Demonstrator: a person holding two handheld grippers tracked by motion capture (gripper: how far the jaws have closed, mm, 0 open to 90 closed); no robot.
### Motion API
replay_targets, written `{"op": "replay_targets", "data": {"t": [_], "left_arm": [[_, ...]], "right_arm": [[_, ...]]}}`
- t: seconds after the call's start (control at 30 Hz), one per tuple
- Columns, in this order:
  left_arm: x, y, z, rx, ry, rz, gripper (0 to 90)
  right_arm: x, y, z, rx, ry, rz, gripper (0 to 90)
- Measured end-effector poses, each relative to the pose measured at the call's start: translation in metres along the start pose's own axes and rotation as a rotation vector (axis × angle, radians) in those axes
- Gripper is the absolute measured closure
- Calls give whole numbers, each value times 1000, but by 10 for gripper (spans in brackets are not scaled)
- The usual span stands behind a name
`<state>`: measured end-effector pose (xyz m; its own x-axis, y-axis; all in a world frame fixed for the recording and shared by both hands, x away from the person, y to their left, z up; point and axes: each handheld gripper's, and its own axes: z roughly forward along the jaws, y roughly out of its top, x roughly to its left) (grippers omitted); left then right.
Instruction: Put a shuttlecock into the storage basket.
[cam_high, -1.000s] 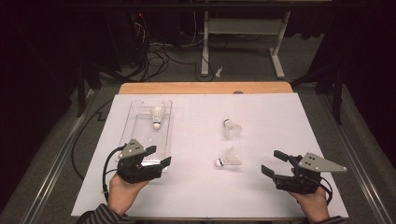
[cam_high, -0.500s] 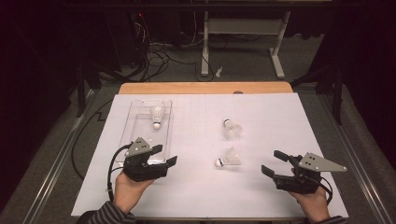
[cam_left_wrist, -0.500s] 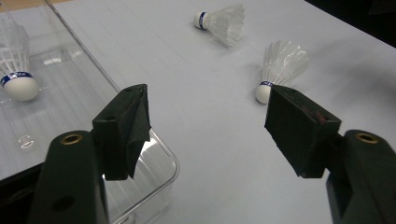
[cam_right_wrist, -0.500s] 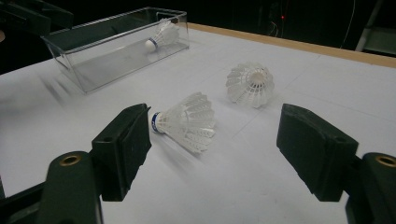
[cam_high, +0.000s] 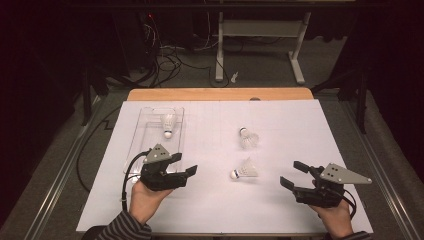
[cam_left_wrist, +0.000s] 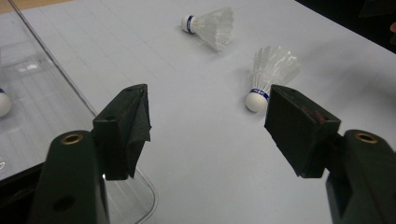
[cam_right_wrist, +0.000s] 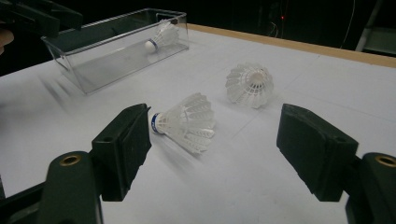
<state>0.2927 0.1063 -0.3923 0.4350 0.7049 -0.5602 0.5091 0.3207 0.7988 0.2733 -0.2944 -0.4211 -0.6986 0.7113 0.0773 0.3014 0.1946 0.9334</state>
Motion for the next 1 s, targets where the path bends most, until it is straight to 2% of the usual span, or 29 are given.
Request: {"op": "replay_targets", "data": {"t": [1.0], "left_arm": [[-16, 1, 18, -3, -54, 6, 322]], "right_arm": [[1, 0, 0, -2, 1, -2, 265]]}}
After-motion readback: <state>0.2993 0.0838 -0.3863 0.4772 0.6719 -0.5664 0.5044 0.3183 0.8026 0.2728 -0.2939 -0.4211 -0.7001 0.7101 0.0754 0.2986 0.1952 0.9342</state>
